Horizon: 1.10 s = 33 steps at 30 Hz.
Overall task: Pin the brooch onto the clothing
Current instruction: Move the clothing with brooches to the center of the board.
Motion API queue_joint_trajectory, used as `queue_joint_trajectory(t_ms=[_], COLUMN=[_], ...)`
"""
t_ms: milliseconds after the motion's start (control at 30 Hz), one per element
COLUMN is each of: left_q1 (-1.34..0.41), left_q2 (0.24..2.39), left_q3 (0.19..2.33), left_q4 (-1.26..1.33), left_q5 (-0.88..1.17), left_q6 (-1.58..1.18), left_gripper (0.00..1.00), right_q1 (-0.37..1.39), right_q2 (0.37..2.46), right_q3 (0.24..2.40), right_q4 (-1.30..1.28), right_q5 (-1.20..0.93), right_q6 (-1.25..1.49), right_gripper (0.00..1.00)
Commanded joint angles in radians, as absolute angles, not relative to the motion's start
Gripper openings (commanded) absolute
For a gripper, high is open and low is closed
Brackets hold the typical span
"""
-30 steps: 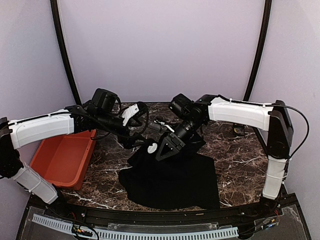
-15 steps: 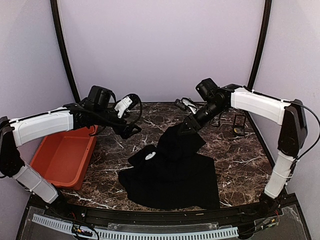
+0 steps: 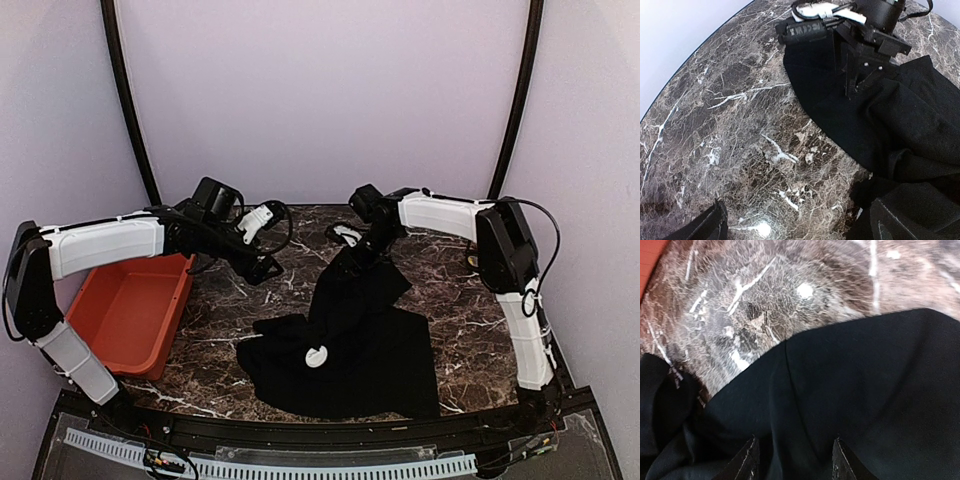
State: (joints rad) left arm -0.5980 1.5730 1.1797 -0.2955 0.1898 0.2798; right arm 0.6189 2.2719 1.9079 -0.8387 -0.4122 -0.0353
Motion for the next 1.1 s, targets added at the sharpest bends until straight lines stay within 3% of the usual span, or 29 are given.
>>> queue_joint_trajectory(t_ms=[0,200,233,333,367,767,933,1067], left_q1=[-0.591,-0.591,-0.591,-0.591,-0.591,-0.591,-0.593,-0.605], left_q2=[1.552,1.56,1.56,1.562,1.563,1.573,1.607,1.676], left_q3=[1.195,1.198,1.198,1.2,1.2,1.206,1.205,1.235], left_q4=[-0.319,-0.325,-0.325,-0.327,-0.327,-0.336,-0.31,-0.292], left_q5=[0.162,0.187,0.19,0.197,0.203,0.243,0.266,0.256], left_q6=[0.274,0.271,0.271,0.272,0.27,0.272,0.244,0.206], left_gripper=[0.99,0.99,0.99,0.99,0.99,0.99,0.99,0.99], right_q1=[0.667,0.683,0.683,0.679,0.674,0.496,0.485,0.486], right_q2=[2.331,2.395,2.405,2.422,2.419,2.201,2.173,2.178], right_q3=[1.988,2.013,2.017,2.029,2.031,1.883,1.867,1.874], right_q4=[-0.892,-0.901,-0.904,-0.912,-0.91,-0.72,-0.688,-0.731], right_q5=[-0.368,-0.307,-0.302,-0.266,-0.246,0.121,0.149,0.092], right_q6=[-0.027,-0.004,-0.001,0.0,0.012,0.241,0.257,0.251], right_gripper=[0.48,0.46,0.4,0.03,0.0,0.0,0.0,0.21])
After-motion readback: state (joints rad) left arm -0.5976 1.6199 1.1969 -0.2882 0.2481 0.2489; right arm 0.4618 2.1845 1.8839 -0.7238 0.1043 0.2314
